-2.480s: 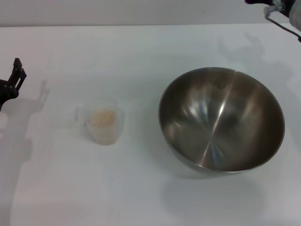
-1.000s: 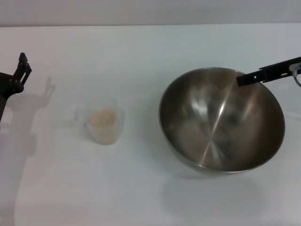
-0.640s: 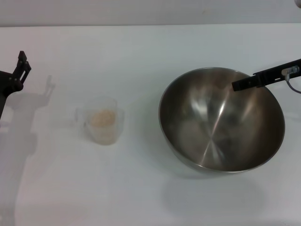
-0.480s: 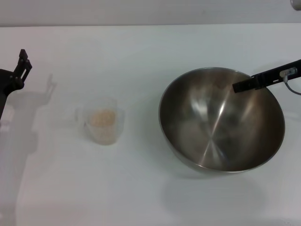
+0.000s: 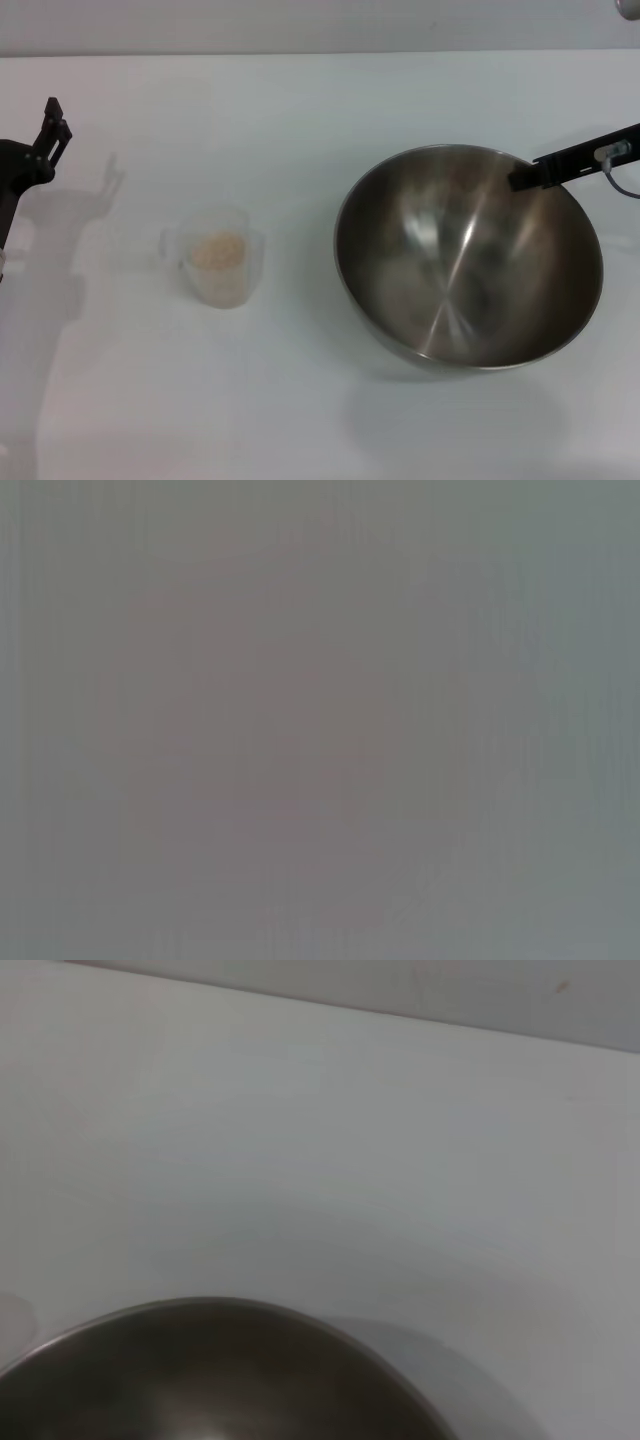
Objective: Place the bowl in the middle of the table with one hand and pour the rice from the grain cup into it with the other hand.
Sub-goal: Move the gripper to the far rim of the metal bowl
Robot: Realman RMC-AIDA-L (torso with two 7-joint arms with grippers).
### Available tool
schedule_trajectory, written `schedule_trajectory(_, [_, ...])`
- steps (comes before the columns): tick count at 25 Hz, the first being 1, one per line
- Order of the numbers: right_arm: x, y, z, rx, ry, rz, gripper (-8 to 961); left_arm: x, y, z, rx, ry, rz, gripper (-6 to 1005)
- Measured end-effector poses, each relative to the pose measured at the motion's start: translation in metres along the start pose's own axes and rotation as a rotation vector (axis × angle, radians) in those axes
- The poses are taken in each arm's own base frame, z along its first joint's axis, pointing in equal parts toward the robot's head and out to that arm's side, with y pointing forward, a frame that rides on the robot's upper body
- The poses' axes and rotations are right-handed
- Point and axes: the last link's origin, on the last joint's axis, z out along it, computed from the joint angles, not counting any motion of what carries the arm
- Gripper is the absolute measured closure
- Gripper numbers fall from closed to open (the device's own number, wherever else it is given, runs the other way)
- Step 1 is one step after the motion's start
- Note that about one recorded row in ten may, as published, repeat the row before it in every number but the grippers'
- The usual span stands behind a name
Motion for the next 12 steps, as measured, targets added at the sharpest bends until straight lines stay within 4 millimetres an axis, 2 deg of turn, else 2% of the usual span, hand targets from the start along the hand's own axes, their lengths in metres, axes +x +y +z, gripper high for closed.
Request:
schedule_trajectory(6, [0.0009,-0.0003,0.0002,-0.001,0.002,-0.004,868,0.001,0.0009,0.0015,-0.002,0.004,-0.001,137])
schedule_trajectory(12, [0.0019,-0.0064,-0.0047,-0.001,-0.024,0.014,933,0.0011,0.001,0.0015,-0.002,0.004,-0.002,137])
